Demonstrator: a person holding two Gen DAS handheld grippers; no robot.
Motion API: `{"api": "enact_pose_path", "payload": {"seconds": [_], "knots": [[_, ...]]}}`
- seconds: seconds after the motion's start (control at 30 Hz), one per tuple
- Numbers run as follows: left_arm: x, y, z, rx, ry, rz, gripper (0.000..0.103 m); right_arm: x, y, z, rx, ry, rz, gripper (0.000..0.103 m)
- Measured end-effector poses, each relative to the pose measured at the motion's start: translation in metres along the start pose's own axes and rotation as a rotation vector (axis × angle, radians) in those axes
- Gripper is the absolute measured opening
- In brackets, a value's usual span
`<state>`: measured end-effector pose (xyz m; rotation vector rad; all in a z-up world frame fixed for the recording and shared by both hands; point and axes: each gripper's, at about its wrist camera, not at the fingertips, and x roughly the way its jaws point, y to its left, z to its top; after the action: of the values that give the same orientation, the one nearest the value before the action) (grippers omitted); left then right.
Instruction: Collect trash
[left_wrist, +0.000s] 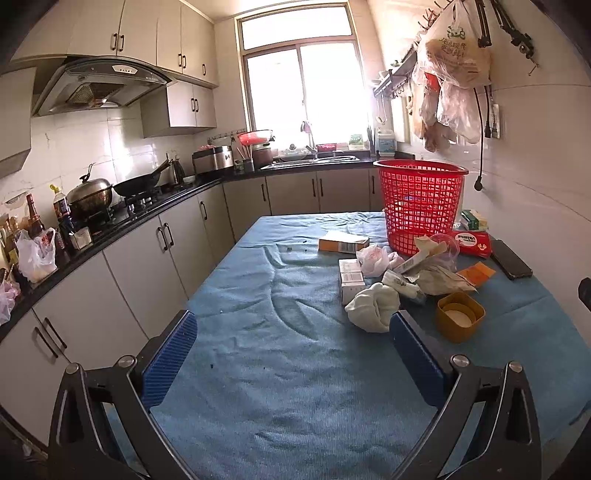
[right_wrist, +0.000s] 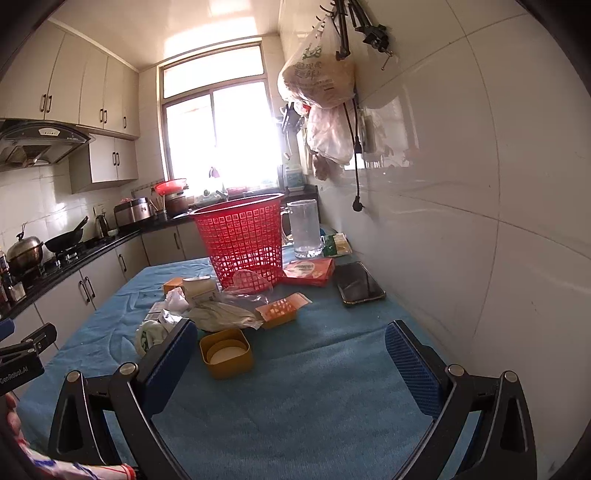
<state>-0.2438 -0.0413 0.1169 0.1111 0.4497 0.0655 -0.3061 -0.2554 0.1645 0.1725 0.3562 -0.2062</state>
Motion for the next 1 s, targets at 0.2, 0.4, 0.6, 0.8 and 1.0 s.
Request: {"api": "enact_pose_path", "payload": {"seconds": [0.2, 0.4, 0.6, 0.8, 1.0], "knots": [[0.005, 0.002, 0.001, -0.004, 0.017, -0.01, 0.103, -0.002, 0.0, 0.001, 0.007, 0.011, -0.003, 0.103], [0.013, 0.001, 0.001, 0.0, 0.037, -0.025, 0.103, 0.0, 0.001, 0.001, 0.002, 0.024, -0.012, 0.103], [0.029, 0.001, 0.004, -0.001, 0.074, -0.043, 0.103, 0.008, 0.003, 0.001, -0.003, 0.044, -0.023, 0.103], [0.053, 0.008, 0.01, 0.013, 0.092, -0.012, 0.103, 0.027, 0.009, 0.002, -0.012, 0.075, -0.022, 0.103], [0.081, 0.019, 0.025, 0.069, 0.088, 0.049, 0.103, 0.063, 0.019, 0.0, -0.058, 0.148, 0.002, 0.103]]}}
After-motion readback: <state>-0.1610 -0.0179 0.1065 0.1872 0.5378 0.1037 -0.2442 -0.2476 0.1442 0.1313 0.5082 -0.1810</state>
